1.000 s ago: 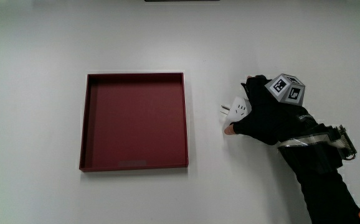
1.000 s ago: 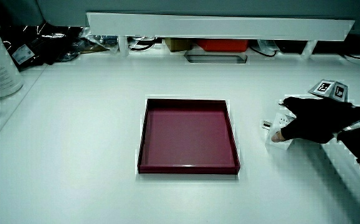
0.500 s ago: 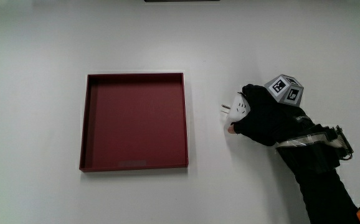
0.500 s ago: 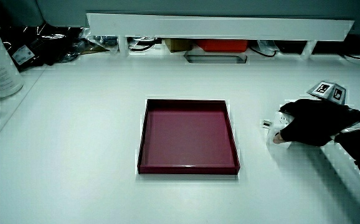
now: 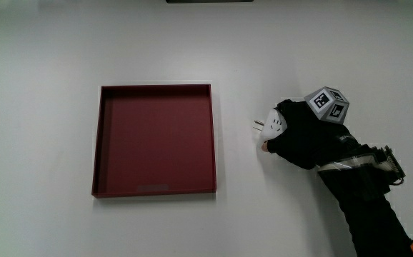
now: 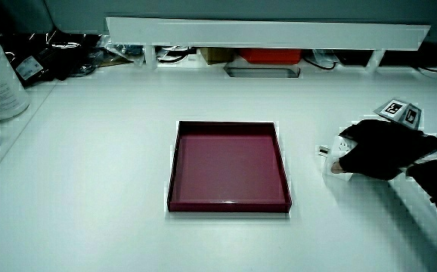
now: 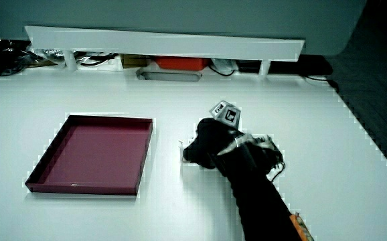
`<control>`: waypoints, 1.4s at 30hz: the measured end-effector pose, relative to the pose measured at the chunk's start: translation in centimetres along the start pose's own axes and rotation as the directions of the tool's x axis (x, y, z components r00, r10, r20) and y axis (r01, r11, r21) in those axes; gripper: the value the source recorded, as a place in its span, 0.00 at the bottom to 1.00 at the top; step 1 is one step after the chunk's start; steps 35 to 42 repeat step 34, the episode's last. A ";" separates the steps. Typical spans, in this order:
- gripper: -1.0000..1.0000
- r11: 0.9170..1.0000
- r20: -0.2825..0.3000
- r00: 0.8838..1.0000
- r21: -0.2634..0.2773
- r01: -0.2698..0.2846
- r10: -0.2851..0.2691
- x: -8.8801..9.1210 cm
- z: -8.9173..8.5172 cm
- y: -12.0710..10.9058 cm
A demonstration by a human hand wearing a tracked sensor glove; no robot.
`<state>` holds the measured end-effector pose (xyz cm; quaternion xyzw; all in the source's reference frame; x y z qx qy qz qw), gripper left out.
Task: Pick socket
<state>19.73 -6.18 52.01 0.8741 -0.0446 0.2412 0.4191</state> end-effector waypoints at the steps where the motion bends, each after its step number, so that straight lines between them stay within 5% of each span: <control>1: 0.75 1.000 -0.006 1.000 0.008 0.007 -0.007 -0.1 0.1 -0.2; 11: 1.00 0.998 -0.021 1.000 0.068 -0.019 0.020 0.1 0.0 -0.4; 17: 1.00 0.996 -0.019 0.999 0.078 -0.035 0.036 -0.3 0.1 -0.7; 27: 1.00 0.979 0.014 0.985 0.113 -0.170 0.170 -5.0 1.0 -2.4; 29: 1.00 0.975 0.004 0.979 0.094 -0.201 0.202 -5.8 0.9 -2.2; 30: 1.00 0.987 -0.112 0.981 -0.010 -0.160 0.158 -6.4 0.8 -2.2; 34: 1.00 0.976 -0.113 0.971 -0.012 -0.215 0.213 -8.6 0.6 -1.7; 42: 1.00 0.976 -0.113 0.971 -0.012 -0.215 0.213 -8.6 0.6 -1.7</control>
